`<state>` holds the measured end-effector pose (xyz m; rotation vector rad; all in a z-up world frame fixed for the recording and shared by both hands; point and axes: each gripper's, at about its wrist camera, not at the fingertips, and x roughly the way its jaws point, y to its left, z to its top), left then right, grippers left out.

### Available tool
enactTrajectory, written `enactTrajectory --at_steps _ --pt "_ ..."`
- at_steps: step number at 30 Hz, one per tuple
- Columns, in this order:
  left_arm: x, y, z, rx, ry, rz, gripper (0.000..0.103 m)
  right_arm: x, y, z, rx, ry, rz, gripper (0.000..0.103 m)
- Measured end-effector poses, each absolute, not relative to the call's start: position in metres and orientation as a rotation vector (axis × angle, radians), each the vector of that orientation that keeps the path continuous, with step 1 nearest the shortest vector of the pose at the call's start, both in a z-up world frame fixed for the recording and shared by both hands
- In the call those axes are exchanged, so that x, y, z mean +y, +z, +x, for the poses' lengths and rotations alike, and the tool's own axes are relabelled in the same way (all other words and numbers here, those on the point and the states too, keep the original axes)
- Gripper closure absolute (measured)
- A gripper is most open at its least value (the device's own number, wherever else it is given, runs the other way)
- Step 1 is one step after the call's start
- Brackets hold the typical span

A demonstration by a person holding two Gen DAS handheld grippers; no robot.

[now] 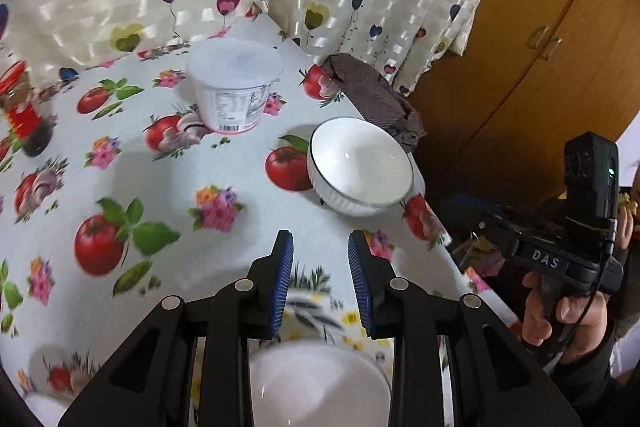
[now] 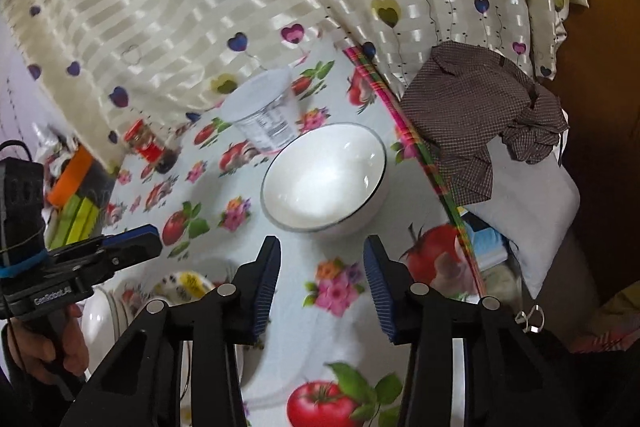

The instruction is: Organize plates and bowls

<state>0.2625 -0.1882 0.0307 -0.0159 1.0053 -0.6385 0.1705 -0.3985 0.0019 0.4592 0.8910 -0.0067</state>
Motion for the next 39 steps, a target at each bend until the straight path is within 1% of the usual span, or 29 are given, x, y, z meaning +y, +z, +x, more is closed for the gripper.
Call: enactTrajectory --at_steps 2,7,12,22,32,33,34,39 --pt "-0.194 0.027 0.279 1.029 -0.652 -0.037 0.073 -0.404 0.000 0.179 0.895 -0.015 0.466 0.068" --pt "-0.212 0.006 0.317 1.123 -0.678 -0.064 0.073 -0.415 -0.010 0.202 0.923 -0.033 0.485 0.074" --pt "-0.223 -0.019 0.340 1.190 -0.666 -0.093 0.073 -0.424 -0.023 0.219 0.952 -0.053 0.511 0.077" --pt "-0.233 -0.032 0.360 1.224 -0.677 -0.160 0.073 -0.435 -0.042 0.234 0.991 -0.074 0.543 0.077" --pt "-0.245 -0.049 0.369 1.280 -0.672 -0.181 0.073 -0.437 -0.050 0.247 1.020 -0.094 0.548 0.086" --pt "-0.248 -0.051 0.369 1.285 -0.676 -0.179 0.074 -0.437 -0.050 0.249 1.025 -0.099 0.544 0.087" --pt "-0.249 -0.053 0.369 1.289 -0.682 -0.179 0.079 -0.436 -0.049 0.251 1.030 -0.103 0.538 0.088" --pt "-0.253 -0.052 0.368 1.286 -0.652 -0.165 0.080 -0.433 -0.047 0.257 1.052 -0.122 0.491 0.089"
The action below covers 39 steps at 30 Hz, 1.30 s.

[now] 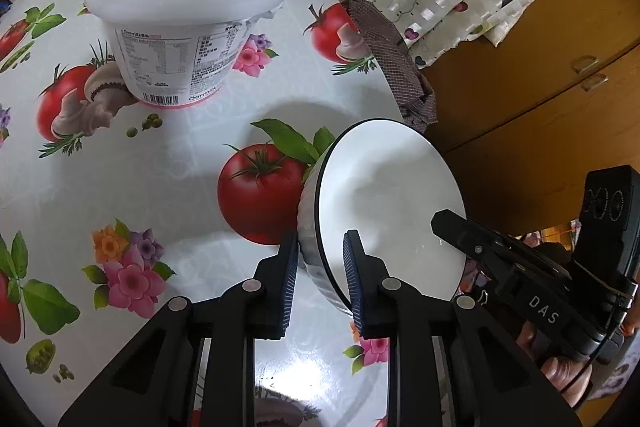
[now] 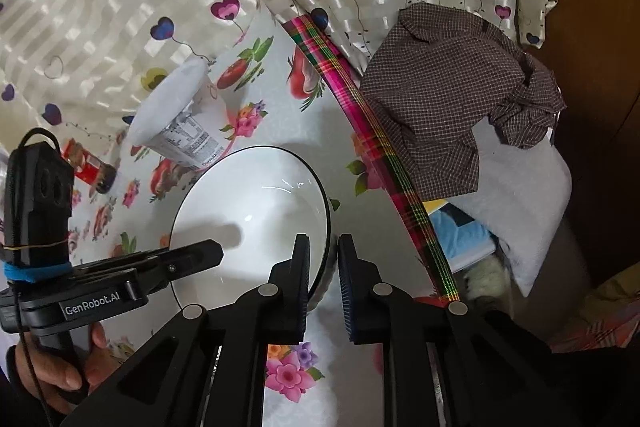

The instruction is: Organize plates and bowls

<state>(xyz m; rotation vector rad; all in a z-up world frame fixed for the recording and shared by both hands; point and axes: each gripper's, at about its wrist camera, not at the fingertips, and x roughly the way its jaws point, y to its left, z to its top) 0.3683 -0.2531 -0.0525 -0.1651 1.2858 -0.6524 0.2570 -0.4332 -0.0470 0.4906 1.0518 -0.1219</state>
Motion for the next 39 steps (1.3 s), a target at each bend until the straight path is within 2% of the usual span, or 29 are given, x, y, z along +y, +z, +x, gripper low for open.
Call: enactTrajectory --at_steps 17,30,39 --pt "-0.246 -0.020 0.348 1.273 -0.666 -0.104 0.080 -0.422 -0.014 0.252 1.074 -0.095 0.433 0.092" --pt "-0.185 0.026 0.299 1.231 -0.585 -0.109 0.080 -0.356 0.033 0.229 1.062 -0.004 0.357 0.092" --pt "-0.146 0.037 0.252 1.241 -0.522 -0.089 0.080 -0.307 0.046 0.201 1.069 0.057 0.322 0.092"
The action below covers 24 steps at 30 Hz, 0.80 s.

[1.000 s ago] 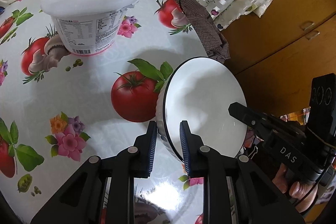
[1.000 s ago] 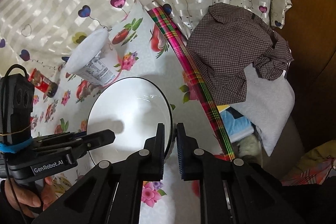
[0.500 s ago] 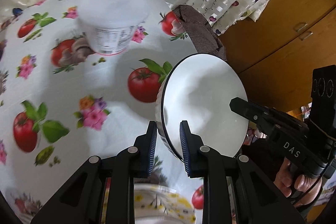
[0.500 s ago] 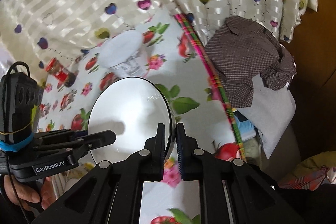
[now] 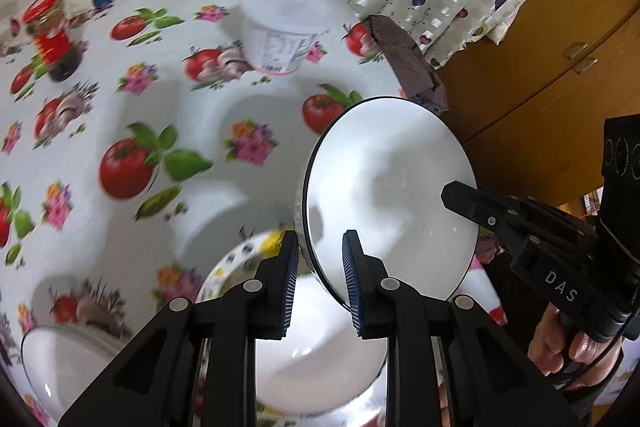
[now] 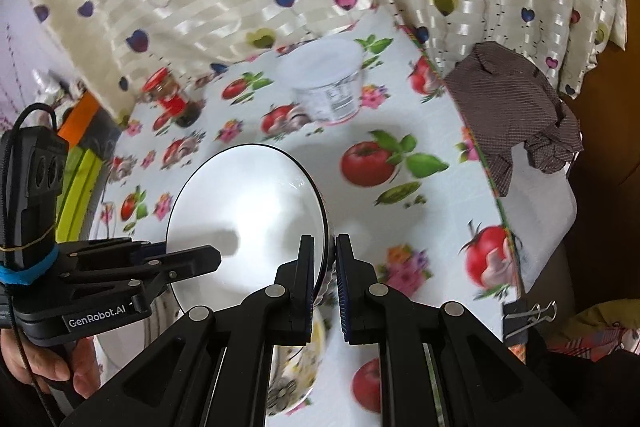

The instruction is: Organize plates and bowls

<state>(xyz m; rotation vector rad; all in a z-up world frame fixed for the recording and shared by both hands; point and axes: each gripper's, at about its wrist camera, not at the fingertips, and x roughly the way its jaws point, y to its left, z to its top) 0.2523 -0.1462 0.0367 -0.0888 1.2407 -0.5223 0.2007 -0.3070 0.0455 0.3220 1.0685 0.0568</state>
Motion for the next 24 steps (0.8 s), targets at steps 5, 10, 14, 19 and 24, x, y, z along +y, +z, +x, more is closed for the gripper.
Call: enactTrajectory --at_steps 5,10,14,19,24 --pt "-0.130 0.039 0.227 1.244 -0.492 -0.059 0.080 -0.287 0.044 0.184 1.081 0.089 0.318 0.092" --pt "-0.120 0.034 0.209 1.261 -0.463 -0.040 0.080 -0.268 0.035 0.169 1.110 0.104 0.313 0.092" --pt "-0.113 0.026 0.197 1.279 -0.445 -0.029 0.080 -0.256 0.027 0.161 1.134 0.115 0.301 0.092" --pt "-0.107 0.013 0.185 1.312 -0.427 -0.021 0.080 -0.244 0.017 0.153 1.167 0.125 0.276 0.092" --pt "-0.106 0.001 0.179 1.339 -0.419 -0.001 0.080 -0.236 0.010 0.149 1.196 0.127 0.254 0.092"
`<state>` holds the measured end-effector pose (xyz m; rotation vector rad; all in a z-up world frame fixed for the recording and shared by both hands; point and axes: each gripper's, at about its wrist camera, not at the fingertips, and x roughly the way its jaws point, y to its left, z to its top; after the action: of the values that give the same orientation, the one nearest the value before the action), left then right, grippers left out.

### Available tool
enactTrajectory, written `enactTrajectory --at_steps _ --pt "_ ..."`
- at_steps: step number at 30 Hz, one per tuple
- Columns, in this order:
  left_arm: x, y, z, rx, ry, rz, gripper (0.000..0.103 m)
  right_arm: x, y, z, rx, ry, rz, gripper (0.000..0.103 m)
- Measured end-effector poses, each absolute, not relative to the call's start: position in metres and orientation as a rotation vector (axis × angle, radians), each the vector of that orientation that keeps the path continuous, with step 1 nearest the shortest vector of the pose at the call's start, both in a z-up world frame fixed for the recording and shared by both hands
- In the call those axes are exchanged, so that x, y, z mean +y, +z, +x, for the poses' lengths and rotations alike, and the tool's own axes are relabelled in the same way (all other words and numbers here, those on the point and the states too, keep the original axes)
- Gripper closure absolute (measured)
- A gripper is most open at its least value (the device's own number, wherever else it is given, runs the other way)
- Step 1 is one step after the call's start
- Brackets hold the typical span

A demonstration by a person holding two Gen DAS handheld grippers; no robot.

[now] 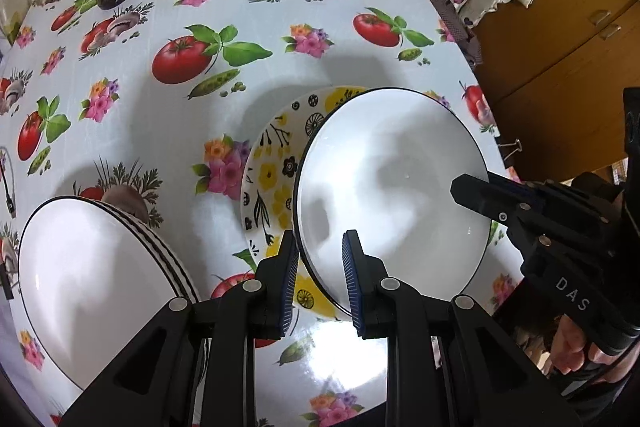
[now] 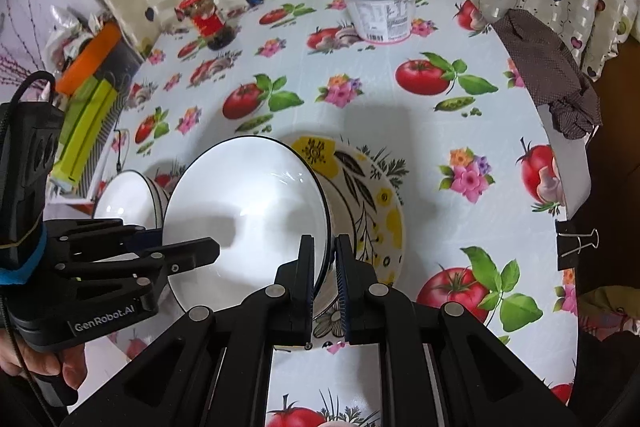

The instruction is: Organize plates and bowls

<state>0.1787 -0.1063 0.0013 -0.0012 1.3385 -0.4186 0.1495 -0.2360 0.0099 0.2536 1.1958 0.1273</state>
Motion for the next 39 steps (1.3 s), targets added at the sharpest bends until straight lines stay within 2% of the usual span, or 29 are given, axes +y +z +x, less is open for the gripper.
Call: enactTrajectory --at_steps 25,34,39 --pt "-0.110 -0.001 0.185 1.275 -0.438 0.075 0.080 -0.241 0.000 0.152 1.229 0.131 0.252 0.094" --pt "-0.092 0.012 0.184 1.136 -0.469 -0.004 0.080 -0.243 0.006 0.143 1.160 0.149 0.247 0.093" --pt "-0.094 0.022 0.188 1.056 -0.520 0.000 0.080 -0.243 0.016 0.139 1.062 0.179 0.221 0.093"
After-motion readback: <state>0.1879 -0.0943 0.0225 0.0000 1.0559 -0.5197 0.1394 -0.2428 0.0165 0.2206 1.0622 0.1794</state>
